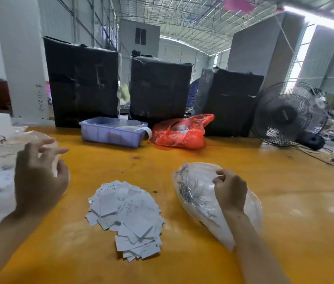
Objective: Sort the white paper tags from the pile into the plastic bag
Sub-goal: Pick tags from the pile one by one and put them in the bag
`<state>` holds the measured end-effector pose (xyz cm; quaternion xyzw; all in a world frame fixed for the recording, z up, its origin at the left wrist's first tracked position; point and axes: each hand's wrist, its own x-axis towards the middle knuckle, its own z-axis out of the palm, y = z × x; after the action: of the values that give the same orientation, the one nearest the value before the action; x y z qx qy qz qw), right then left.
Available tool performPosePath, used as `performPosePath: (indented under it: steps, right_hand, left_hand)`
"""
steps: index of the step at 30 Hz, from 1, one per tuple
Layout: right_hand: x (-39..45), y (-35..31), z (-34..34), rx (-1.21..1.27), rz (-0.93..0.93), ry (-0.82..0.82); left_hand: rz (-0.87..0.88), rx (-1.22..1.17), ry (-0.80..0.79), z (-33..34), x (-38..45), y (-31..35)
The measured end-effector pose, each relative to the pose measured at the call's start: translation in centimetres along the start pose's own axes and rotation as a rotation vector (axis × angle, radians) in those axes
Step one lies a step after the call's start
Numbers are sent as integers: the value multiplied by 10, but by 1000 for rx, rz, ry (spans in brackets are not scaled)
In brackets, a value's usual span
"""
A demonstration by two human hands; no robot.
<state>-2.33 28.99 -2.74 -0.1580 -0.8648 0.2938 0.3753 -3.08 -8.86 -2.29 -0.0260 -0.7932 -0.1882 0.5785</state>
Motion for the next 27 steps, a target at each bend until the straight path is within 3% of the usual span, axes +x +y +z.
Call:
performPosePath:
  steps: [5, 10, 14, 21, 27]
  right_hand:
    - [-3, 3, 2, -68, 56, -278]
    - [1, -1, -5, 129, 75, -255]
    - [4, -1, -8, 348, 178, -357]
    - [0, -3, -6, -66, 48, -329]
    - [3, -3, -7, -149, -40, -165]
  left_hand:
    - [100, -163, -159, 2, -17, 44]
    - [211, -232, -296, 7, -34, 62]
    - [240, -266, -363, 6, -39, 66]
    - [204, -259, -420, 4, -41, 69]
    - [180, -257, -467, 2, -42, 71]
